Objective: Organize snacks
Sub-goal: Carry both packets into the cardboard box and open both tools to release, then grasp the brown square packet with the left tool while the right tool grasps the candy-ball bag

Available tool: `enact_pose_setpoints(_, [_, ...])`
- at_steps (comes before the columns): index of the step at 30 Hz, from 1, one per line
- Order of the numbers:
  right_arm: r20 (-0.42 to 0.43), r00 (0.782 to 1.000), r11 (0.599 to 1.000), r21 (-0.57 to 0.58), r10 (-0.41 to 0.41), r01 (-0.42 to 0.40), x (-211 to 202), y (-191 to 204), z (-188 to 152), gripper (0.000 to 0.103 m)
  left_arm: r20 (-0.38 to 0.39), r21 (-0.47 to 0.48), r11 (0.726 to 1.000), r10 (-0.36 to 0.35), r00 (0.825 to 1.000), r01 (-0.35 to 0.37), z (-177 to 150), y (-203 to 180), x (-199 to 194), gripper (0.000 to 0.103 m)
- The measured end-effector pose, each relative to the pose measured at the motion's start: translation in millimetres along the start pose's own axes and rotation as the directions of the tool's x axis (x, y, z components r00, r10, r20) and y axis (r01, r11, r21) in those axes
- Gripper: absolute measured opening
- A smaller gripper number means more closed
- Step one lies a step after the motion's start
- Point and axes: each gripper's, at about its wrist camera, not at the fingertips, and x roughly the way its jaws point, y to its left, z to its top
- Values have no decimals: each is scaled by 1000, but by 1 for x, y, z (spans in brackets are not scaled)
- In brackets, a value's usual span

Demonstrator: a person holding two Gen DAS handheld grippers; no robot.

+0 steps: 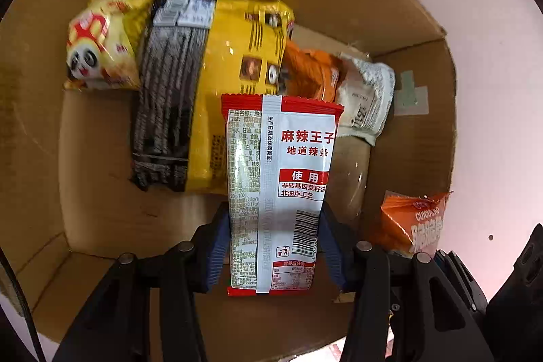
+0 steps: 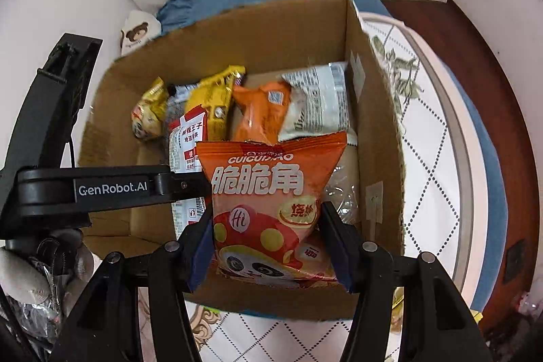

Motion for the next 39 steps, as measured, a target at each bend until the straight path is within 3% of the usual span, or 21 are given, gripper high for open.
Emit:
enact_pose_setpoints(4, [-51, 999, 1000, 17, 10, -9, 14, -3, -3, 64, 6, 13, 1000, 23, 1000, -23, -4, -2, 1, 51])
enact_pose_setpoints(5, [-59, 998, 1000, 16, 7, -6, 16, -3, -3, 71, 12, 19, 1000, 24, 1000, -24, -4, -4, 0, 55])
enact_pose_setpoints(7, [-70, 997, 1000, -9, -22, 22, 16, 2, -3, 93, 31, 38, 999, 34, 999, -35, -5, -8, -5, 80])
enact_pose_setpoints(9, [-75, 997, 1000, -6, -28, 28, 17, 4, -3, 96, 65, 61, 996, 64, 996, -68, -6, -12, -12, 87])
enact_pose_setpoints(19, [-54, 996, 997, 6, -70, 71, 5, 3, -4, 97, 172, 75, 986, 132, 976, -147, -31, -4, -48, 88])
enact_pose_setpoints(22, [-15, 996, 996, -12, -91, 91, -12, 6, -9, 97, 249, 75, 979, 167, 954, -191, -41, 1, -63, 88])
enact_pose_setpoints(29, [108, 989, 994, -35, -103, 108, -53, 15, -29, 97, 458, 96, 949, 225, 860, -299, -82, -2, -107, 88])
enact_pose_setpoints(34, [178, 978, 992, -46, -111, 121, -79, 20, -45, 97, 535, 102, 945, 211, 818, -310, -111, -4, -132, 88])
enact_pose_setpoints(39, [258, 959, 990, -52, -116, 134, -106, 26, -63, 97, 585, 106, 947, 188, 789, -304, -138, -8, -150, 88])
